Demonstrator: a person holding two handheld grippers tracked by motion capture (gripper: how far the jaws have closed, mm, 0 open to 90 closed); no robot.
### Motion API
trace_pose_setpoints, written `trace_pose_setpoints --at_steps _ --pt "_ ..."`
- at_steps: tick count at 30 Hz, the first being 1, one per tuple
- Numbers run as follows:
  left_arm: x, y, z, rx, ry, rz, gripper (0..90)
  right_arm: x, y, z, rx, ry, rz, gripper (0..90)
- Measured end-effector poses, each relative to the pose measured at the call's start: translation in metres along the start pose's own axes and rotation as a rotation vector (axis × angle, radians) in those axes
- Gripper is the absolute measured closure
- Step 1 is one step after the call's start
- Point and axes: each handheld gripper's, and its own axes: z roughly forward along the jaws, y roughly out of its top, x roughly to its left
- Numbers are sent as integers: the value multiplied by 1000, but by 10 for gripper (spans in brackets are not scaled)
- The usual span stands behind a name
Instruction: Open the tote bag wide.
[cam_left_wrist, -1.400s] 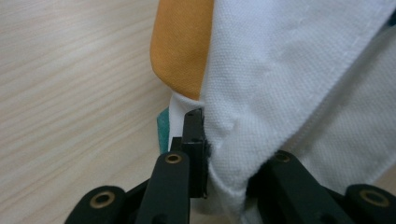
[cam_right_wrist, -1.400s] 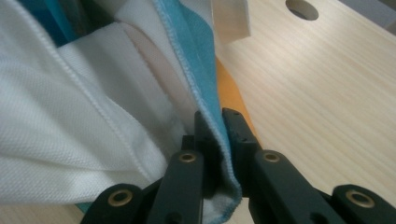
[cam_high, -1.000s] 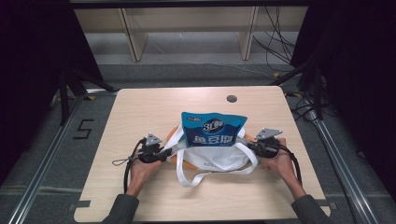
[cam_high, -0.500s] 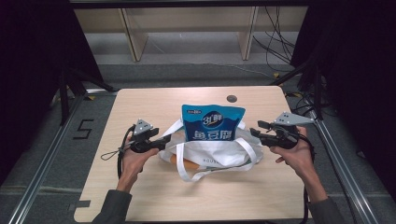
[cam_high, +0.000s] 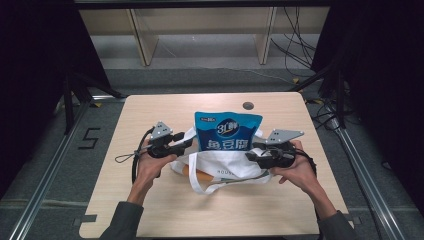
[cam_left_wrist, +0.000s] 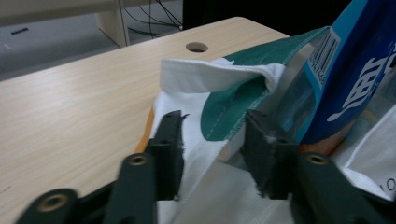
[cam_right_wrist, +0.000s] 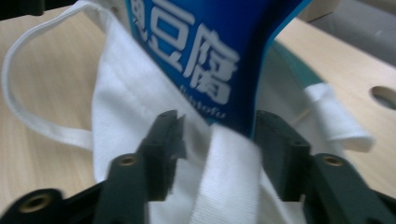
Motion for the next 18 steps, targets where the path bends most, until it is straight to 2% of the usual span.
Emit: trace_pose_setpoints --at_steps 2,4,5,6,7,9,10,13,14,15,16,18 --pt "2 0 2 -7 -4 -12 668 1 -5 3 38 26 -12 650" --pt "3 1 4 -10 8 -4 736 6 -11 4 55 24 -39 729" --pt "3 2 6 2 25 3 760 6 -13 3 73 27 -58 748" --pt "3 3 7 7 31 -7 787 8 -15 3 81 37 -86 769" --pt "5 6 9 13 51 -8 807 10 -17 1 94 36 -83 781" --pt "11 11 17 14 63 -30 844 15 -21 -2 126 37 -99 791" --pt "14 13 22 18 73 -49 850 18 -23 -1 140 42 -122 795" --pt "28 11 43 102 106 -70 854 28 -36 3 192 33 -130 800" --pt "31 8 50 120 107 -83 853 30 -41 6 227 35 -143 800" --pt "34 0 60 151 118 -92 852 32 -45 10 231 26 -147 802" --pt "37 -5 65 170 120 -100 850 35 -49 16 261 27 -137 805" --pt "43 -19 75 210 109 -128 846 37 -53 24 277 34 -145 810"
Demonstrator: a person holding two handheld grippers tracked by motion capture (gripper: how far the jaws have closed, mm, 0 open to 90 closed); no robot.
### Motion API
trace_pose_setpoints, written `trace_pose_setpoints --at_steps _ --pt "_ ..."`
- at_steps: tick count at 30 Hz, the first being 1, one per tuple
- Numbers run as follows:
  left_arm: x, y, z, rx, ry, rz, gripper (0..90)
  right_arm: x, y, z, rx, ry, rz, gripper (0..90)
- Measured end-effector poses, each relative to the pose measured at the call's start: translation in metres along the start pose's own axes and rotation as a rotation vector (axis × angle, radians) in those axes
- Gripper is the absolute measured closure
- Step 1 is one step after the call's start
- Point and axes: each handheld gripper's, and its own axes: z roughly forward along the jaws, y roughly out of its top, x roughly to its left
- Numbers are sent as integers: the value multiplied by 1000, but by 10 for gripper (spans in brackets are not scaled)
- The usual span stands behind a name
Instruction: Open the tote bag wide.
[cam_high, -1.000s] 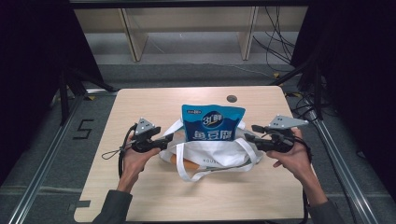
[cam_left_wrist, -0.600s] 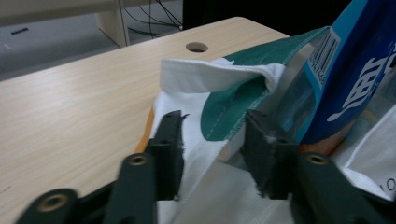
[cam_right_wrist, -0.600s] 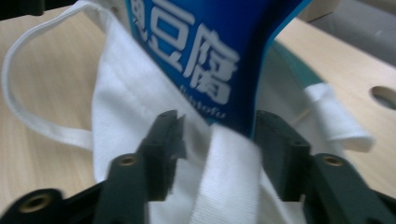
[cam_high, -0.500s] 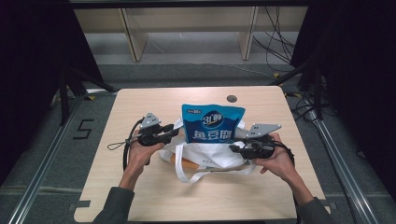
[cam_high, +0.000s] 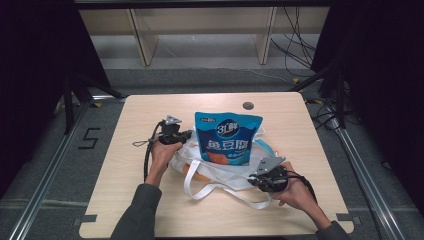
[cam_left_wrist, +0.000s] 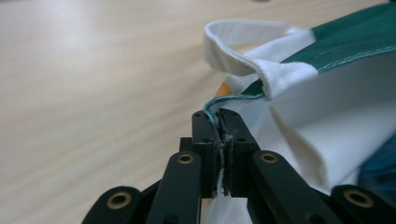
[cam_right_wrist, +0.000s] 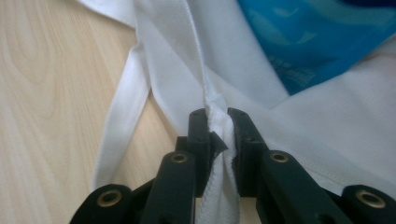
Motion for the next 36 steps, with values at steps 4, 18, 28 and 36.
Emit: trace_pose_setpoints --at_steps 4,18,28,36 --pt "1 -6 7 23 9 21 836 3 -3 9 11 6 2 812" --pt "-52 -9 -85 -117 -30 142 563 -24 23 -72 -348 -71 146 499" --pt "-91 -27 -100 -94 -194 187 566 -62 19 -70 -287 -223 284 524" --pt "-100 -49 -83 48 -187 365 749 -88 45 -34 -312 -287 172 820"
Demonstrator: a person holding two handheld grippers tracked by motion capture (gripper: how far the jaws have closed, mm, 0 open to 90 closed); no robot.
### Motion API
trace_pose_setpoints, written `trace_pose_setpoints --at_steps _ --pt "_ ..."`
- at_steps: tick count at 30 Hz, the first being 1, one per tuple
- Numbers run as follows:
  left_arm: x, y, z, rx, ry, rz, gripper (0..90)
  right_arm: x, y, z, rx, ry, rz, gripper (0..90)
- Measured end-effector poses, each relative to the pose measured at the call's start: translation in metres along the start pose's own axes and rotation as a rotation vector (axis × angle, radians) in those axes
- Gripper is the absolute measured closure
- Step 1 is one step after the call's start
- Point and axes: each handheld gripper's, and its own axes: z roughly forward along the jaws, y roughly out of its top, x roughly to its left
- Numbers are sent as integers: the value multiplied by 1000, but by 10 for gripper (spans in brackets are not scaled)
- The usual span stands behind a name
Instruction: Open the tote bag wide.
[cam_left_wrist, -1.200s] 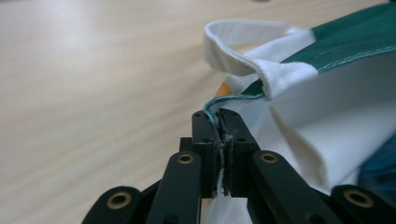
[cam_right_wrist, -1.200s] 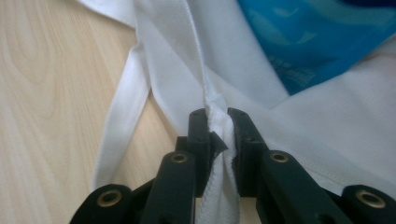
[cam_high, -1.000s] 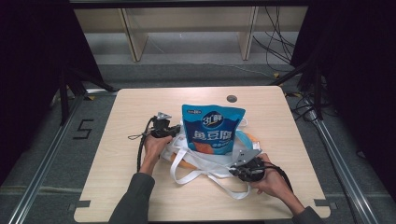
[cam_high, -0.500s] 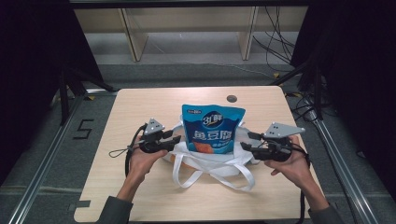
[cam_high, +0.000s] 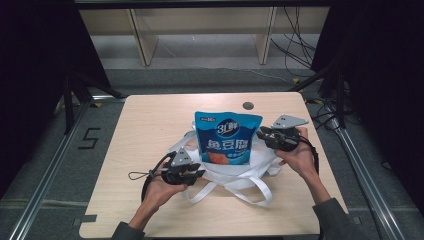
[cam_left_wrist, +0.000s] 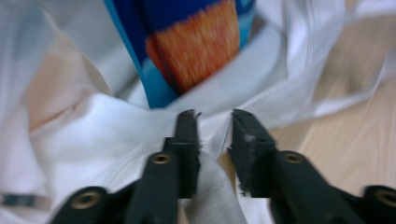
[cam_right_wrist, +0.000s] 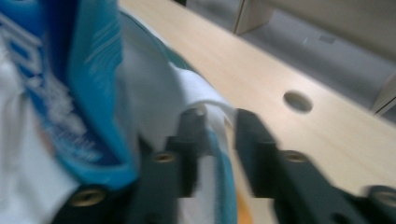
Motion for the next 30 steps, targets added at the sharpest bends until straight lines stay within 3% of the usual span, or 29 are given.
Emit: trace_pose_setpoints --at_steps 1,3,6,7,9,10,14,16,17,20,21,22,24,27,30 --pt "0 -1 1 25 9 33 774 -3 1 5 -8 -16 -21 844" --pt "-3 -4 4 40 -4 35 792 -10 -1 16 17 -44 -8 877" --pt "-9 -12 16 111 -8 83 829 -23 -10 31 55 -84 30 883" --pt "-10 -14 18 123 -12 84 831 -27 -15 35 71 -82 70 882" --pt "-9 -18 24 136 -13 104 834 -33 -25 43 98 -85 84 881" --pt "-9 -20 26 134 -18 73 835 -34 -30 48 111 -92 79 880" --pt "-8 -26 35 155 -9 65 842 -34 -49 67 186 -94 97 882" --pt "-10 -28 38 157 -6 67 843 -30 -62 77 255 -78 111 884" --pt "-10 -27 37 164 -10 73 841 -30 -65 80 257 -65 128 884" --pt "-9 -24 31 128 -34 29 789 -31 -60 75 255 -74 120 857" --pt "-9 -22 28 114 -38 21 763 -34 -57 71 223 -95 80 835" --pt "-9 -18 21 96 -45 21 744 -33 -54 66 234 -97 103 816" --pt "-10 -9 8 48 -61 22 720 -37 -46 53 177 -107 105 730" --pt "-9 5 -11 -19 -46 16 666 -36 -35 32 119 -84 188 630" --pt "0 16 -29 -76 -12 9 627 -28 -28 13 84 -55 162 581"
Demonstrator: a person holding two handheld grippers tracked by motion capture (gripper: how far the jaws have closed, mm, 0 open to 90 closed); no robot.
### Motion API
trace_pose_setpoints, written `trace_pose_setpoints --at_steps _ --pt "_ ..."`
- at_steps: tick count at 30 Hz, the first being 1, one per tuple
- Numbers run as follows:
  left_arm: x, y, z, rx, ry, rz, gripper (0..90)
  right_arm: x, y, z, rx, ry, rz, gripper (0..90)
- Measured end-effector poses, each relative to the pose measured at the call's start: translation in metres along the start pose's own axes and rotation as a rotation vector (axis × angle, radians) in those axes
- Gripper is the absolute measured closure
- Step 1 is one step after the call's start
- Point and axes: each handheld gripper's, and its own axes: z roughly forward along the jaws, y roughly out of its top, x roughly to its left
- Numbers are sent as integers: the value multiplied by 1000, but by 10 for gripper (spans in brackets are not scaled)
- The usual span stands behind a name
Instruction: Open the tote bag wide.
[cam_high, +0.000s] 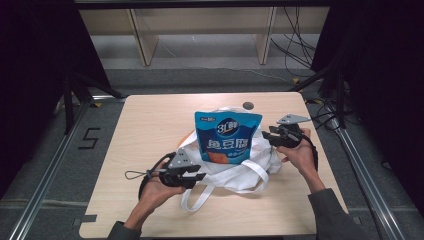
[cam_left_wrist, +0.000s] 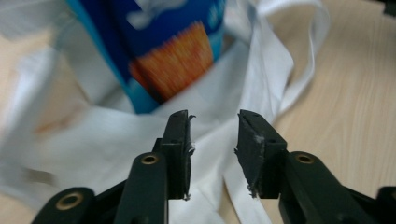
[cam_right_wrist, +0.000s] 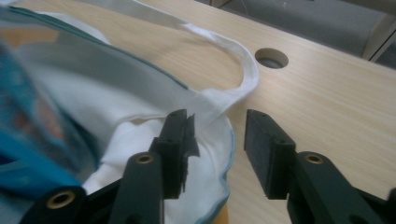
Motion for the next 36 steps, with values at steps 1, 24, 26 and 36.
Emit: trace_pose_setpoints --at_steps 1,24,26,36 --pt "5 4 -4 -23 27 -5 608 3 1 -6 -2 8 -16 571" --pt "113 -1 59 30 330 -158 843 90 -30 -22 156 370 -296 780" --pt "120 -13 68 38 311 -229 841 91 -39 -20 185 356 -306 793" --pt "124 -24 75 23 304 -303 730 96 -60 -8 249 317 -294 756"
